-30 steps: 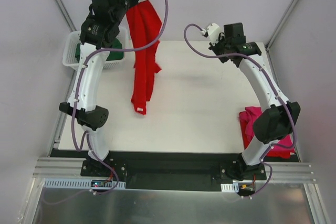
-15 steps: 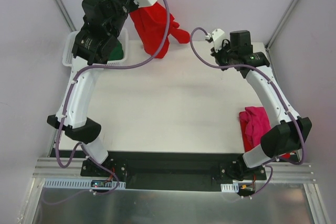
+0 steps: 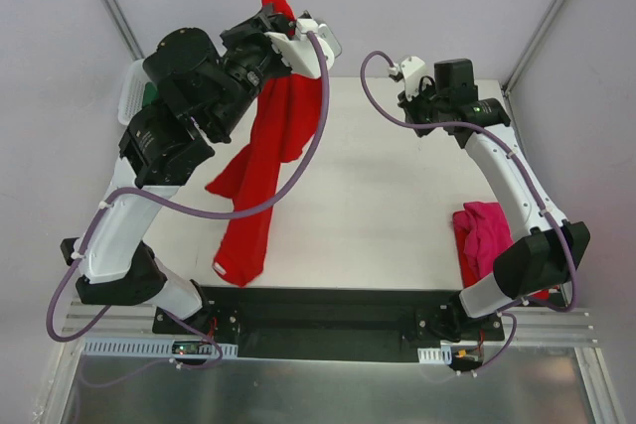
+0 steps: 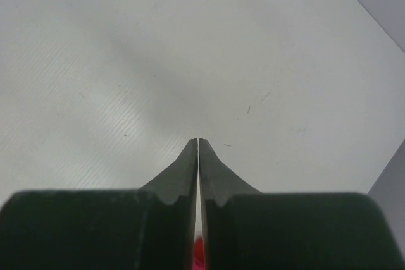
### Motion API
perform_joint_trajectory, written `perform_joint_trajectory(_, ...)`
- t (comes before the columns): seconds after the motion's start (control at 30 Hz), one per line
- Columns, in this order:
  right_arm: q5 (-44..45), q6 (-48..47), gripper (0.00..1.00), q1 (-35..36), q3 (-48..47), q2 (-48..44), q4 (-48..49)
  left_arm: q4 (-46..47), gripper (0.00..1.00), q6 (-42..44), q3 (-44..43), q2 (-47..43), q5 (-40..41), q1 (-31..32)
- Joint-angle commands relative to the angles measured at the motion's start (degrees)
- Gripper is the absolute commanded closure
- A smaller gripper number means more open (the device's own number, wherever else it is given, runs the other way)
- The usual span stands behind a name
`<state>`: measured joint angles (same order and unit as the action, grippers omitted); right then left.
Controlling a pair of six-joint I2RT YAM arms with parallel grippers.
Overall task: Fold and stack the t-shirts
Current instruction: Flatten out the tshirt
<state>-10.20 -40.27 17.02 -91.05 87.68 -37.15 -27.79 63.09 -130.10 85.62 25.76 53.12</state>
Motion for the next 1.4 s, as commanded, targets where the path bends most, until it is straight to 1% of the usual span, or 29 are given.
perform_joint_trajectory(0.0, 1.8, 0.0, 0.94, 0.1, 1.0, -2.2, -0.1, 4.1, 1.00, -2.7, -8.8, 1.7, -0.6, 2.0)
perform_joint_trajectory(0.13, 3.3, -0.1, 0.94, -0.1, 2.7, -3.4, 0.4, 4.6, 1.00, -2.1, -8.8, 7.3, -1.1, 4.4)
perform_joint_trajectory(0.2, 6.4, 0.2, 0.95, -0.8, 4.5, -4.3, 1.6, 5.3, 1.00, -2.2, -8.2, 9.5, -1.3, 4.6)
perform_joint_trajectory(0.23, 7.6, 0.3, 0.96, -1.3, 5.6, -5.8, 2.3, 6.2, 1.00, -1.4, -8.2, 12.1, -1.2, 4.5)
perform_joint_trajectory(0.3, 9.8, 0.8, 0.96, -4.4, 8.5, -8.1, 4.3, 8.4, 1.00, 0.4, -10.0, 15.0, -1.4, 4.5)
perform_joint_trajectory(0.33, 9.8, 1.0, 0.96, -5.9, 9.2, -10.7, 4.9, 10.2, 1.00, 0.8, -11.4, 18.5, -1.8, 4.5)
perform_joint_trajectory(0.37, 9.8, 1.2, 0.95, -9.7, 9.9, -11.9, 5.2, 10.8, 1.00, 1.3, -15.2, 20.4, -2.3, 4.5)
perform_joint_trajectory(0.4, 10.0, 1.6, 0.94, -11.9, 11.0, -13.0, 5.3, 11.6, 1.00, 3.2, -16.8, 22.4, -2.7, 4.6)
perform_joint_trajectory(0.43, 11.6, 1.8, 0.94, -16.4, 11.5, -15.7, 5.6, 15.9, 1.00, 4.5, -17.7, 25.6, -3.5, 4.7)
perform_joint_trajectory(0.5, 11.8, 1.9, 0.82, -20.9, 12.9, -18.4, 6.6, 20.7, 1.00, 8.8, -17.6, 28.1, -4.2, 5.1)
perform_joint_trajectory(0.53, 11.9, 1.3, 0.77, -25.0, 14.8, -19.7, 7.1, 22.3, 1.00, 9.9, -17.5, 30.5, -5.5, 5.2)
perform_joint_trajectory(0.57, 12.2, 1.1, 0.70, -26.7, 16.0, -22.8, 7.7, 25.7, 1.00, 11.3, -17.5, 31.7, -6.1, 5.5)
perform_joint_trajectory(0.6, 12.9, 0.6, 0.66, -28.2, 17.2, -24.2, 9.5, 27.6, 1.00, 13.4, -17.4, 32.8, -6.6, 6.4)
perform_joint_trajectory(0.63, 13.3, -0.2, 0.64, -30.7, 19.9, -25.7, 10.3, 29.5, 1.00, 14.4, -17.5, 34.8, -8.1, 6.8)
perform_joint_trajectory(0.67, 13.9, -0.5, 0.61, -31.9, 21.1, -28.5, 11.7, 33.6, 1.00, 15.5, -17.5, 35.7, -9.0, 7.4)
perform_joint_trajectory(0.73, 13.9, -1.1, 0.61, -35.0, 23.2, -30.5, 12.5, 38.0, 1.00, 19.8, -17.4, 37.8, -10.6, 9.3)
perform_joint_trajectory(0.77, 13.8, -1.5, 0.61, -35.9, 24.4, -31.2, 12.7, 42.9, 1.00, 21.4, -17.3, 38.3, -12.5, 9.6)
perform_joint_trajectory(0.8, 13.5, -1.4, 0.60, -36.8, 24.8, -31.9, 12.6, 45.3, 1.00, 24.4, -17.4, 38.6, -13.4, 10.0)
perform_joint_trajectory(0.87, 12.2, -1.1, 0.60, -38.7, 25.0, -32.0, 12.0, 47.6, 1.00, 26.5, -17.5, 39.1, -15.1, 10.9)
perform_joint_trajectory(0.97, 10.1, -0.3, 0.60, -39.9, 25.0, -31.2, 10.3, 49.8, 1.00, 30.2, -16.6, 38.8, -13.6, 11.0)
perform_joint_trajectory(1.03, 7.5, 1.1, 0.59, -39.9, 24.3, -29.9, 9.2, 51.6, 1.00, 31.9, -14.2, 36.3, -10.0, 10.5)
perform_joint_trajectory(1.07, 5.5, 1.6, 0.57, -39.9, 24.1, -29.3, 7.9, 51.9, 1.00, 32.5, -10.4, 34.9, -8.6, 9.6)
perform_joint_trajectory(1.13, 3.1, 3.1, 0.52, -39.9, 22.9, -27.8, 6.7, 52.7, 1.00, 34.0, -6.4, 30.9, -4.4, 8.4)
perform_joint_trajectory(1.17, 0.6, 3.6, 0.10, -39.9, 22.5, -27.4, 5.5, 52.2, 1.00, 34.4, -2.3, 29.4, -3.0, 7.0)
perform_joint_trajectory(1.2, -1.0, 4.1, 0.04, -39.9, 22.1, -26.9, 4.9, 52.6, 1.00, 35.1, 0.4, 27.9, -1.9, 6.1)
perform_joint_trajectory(1.23, -2.5, 4.9, 0.04, -39.9, 21.2, -26.4, 4.3, 53.5, 1.00, 35.2, 3.4, 24.4, 0.0, 5.2)
perform_joint_trajectory(1.27, -5.2, 5.4, 0.04, -39.9, 21.0, -25.9, 3.4, 53.7, 1.00, 35.3, 9.9, 22.7, 0.8, 4.4)
perform_joint_trajectory(1.33, -8.2, 6.0, 0.04, -39.9, 20.7, -25.7, 2.6, 54.2, 1.00, 36.2, 16.1, 18.2, 3.5, 1.5)
perform_joint_trajectory(1.37, -11.0, 6.2, 0.04, -39.9, 20.7, -25.8, 2.0, 55.6, 1.00, 36.8, 22.2, 17.0, 4.4, 0.2)
